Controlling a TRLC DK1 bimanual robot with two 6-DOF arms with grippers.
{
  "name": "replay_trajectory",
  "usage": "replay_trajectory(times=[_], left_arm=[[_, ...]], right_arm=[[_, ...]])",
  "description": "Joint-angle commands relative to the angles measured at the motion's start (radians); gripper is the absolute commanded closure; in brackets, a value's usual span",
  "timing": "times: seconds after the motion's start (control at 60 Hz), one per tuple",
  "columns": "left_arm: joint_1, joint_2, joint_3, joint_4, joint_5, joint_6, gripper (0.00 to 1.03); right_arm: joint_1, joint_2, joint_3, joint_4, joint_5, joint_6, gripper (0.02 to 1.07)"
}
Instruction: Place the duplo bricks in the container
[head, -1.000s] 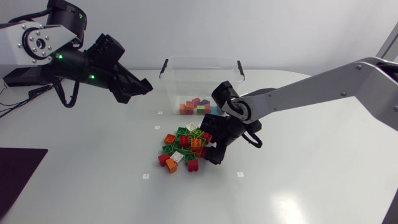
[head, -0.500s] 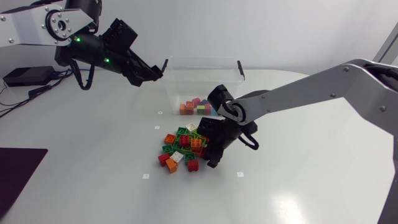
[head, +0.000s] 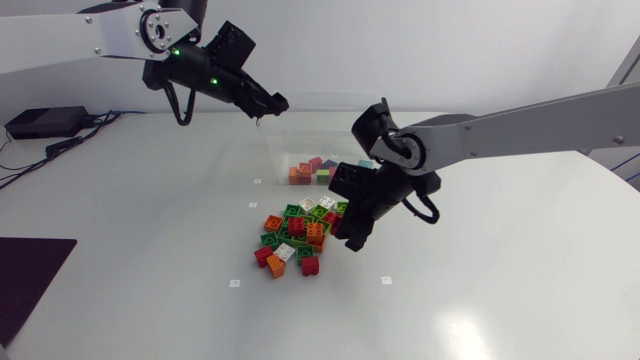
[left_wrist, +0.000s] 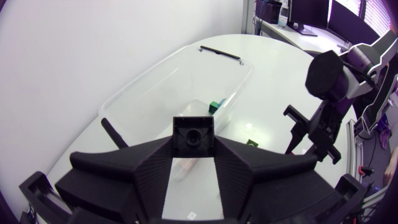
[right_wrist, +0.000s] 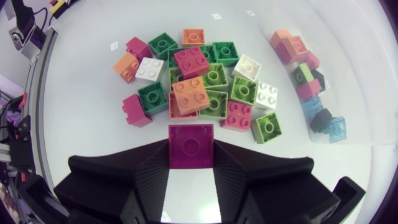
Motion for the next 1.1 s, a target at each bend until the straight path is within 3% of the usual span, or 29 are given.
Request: replay_trajectory(times=[0.0, 0.4, 0.467, 0.5, 0.583, 0.6, 0.9, 1.083], left_arm=[[-0.012, 0.074, 0.075, -0.005, 0.011, -0.031, 0.67], [-0.025, 0.28, 0.332, -0.019, -0.041, -0.092, 0.64], [-0.026, 0.298, 0.361, -0.022, -0.064, -0.106, 0.54], [-0.028, 0.308, 0.379, -0.031, -0.07, -0.111, 0.44], [-0.037, 0.338, 0.437, -0.093, -0.095, -0.117, 0.06], [-0.038, 0.341, 0.444, -0.101, -0.104, -0.117, 0.04], [-0.044, 0.257, 0.427, -0.212, -0.13, -0.128, 0.04], [-0.037, 0.081, 0.204, -0.186, -0.127, -0.091, 0.04]], right_arm=[[-0.021, -0.046, -0.007, -0.03, -0.002, -0.001, 0.86], [-0.099, -0.118, 0.088, -0.08, -0.019, 0.018, 0.86], [-0.111, -0.119, 0.117, -0.091, -0.039, 0.024, 0.86], [-0.117, -0.119, 0.129, -0.091, -0.039, 0.029, 0.86], [-0.132, -0.121, 0.168, -0.103, -0.056, 0.041, 0.86], [-0.137, -0.121, 0.174, -0.103, -0.059, 0.045, 0.86], [-0.175, -0.106, 0.298, -0.089, -0.068, 0.115, 0.86], [-0.202, -0.046, 0.41, -0.076, -0.068, 0.165, 0.86]])
